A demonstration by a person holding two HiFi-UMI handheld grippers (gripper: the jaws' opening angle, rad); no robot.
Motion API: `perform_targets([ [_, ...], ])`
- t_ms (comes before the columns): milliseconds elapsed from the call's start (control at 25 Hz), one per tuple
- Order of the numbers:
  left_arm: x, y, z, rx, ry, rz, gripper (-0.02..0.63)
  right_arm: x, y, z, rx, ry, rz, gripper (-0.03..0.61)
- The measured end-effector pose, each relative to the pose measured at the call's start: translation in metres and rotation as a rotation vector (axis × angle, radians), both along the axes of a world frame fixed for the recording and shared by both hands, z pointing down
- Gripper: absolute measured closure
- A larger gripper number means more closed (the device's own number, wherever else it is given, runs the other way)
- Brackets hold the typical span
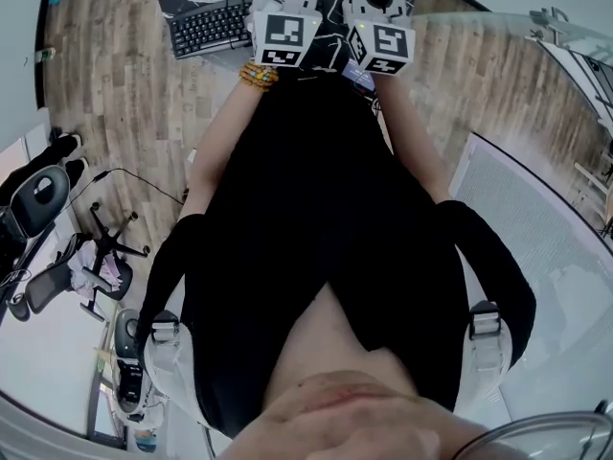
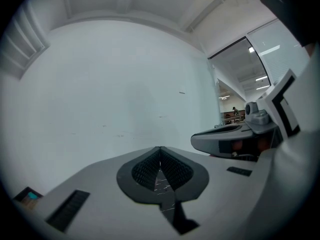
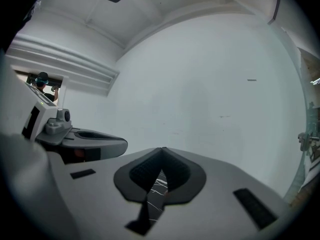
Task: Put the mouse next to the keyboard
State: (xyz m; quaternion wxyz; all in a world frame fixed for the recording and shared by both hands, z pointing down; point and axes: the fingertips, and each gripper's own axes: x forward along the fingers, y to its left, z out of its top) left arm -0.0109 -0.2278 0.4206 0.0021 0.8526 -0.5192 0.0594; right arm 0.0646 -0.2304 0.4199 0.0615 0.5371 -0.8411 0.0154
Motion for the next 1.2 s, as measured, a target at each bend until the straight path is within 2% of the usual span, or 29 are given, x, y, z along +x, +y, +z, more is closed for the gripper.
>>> perform_targets([
  [1200,0.0084,0.0026,0.0093,-0.021,-0.005,0.033,0.6,0.0032,0.0057,0.0105,-0.034,-0.015,-0.038,0.551],
])
